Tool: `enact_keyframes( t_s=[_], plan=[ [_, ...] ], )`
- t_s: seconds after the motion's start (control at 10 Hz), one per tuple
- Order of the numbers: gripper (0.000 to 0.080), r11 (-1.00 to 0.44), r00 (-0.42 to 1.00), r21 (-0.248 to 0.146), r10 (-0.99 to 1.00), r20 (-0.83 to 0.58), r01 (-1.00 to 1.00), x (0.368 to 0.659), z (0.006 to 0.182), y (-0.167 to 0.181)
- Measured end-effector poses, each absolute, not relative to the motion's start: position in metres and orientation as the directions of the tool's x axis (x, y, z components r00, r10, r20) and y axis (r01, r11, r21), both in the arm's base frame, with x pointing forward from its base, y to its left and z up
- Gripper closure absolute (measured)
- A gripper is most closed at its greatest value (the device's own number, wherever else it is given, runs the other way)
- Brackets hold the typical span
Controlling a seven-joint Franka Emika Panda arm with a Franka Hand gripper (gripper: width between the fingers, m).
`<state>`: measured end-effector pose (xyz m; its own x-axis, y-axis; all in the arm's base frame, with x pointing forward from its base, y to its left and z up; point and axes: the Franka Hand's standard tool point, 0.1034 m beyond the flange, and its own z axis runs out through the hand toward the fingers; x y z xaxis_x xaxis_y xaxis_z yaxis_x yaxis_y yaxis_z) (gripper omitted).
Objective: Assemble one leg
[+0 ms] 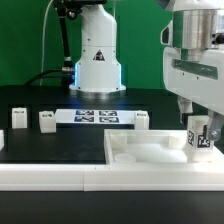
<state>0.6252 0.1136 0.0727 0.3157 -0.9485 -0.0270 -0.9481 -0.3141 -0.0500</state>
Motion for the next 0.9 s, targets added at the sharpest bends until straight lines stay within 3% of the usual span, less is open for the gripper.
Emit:
enact_keyframes(
  t_s=[0.4,0.9],
  plan=[
    [0.0151,-0.645,0.646,-0.049,-0.763,-0.012,-0.763,0.6251,0.0731,0.1155],
    [0.0151,-0.918,0.919,-0.030,-0.395,-0.004,-0.395,0.6240,0.0737,0.1184]
  ],
)
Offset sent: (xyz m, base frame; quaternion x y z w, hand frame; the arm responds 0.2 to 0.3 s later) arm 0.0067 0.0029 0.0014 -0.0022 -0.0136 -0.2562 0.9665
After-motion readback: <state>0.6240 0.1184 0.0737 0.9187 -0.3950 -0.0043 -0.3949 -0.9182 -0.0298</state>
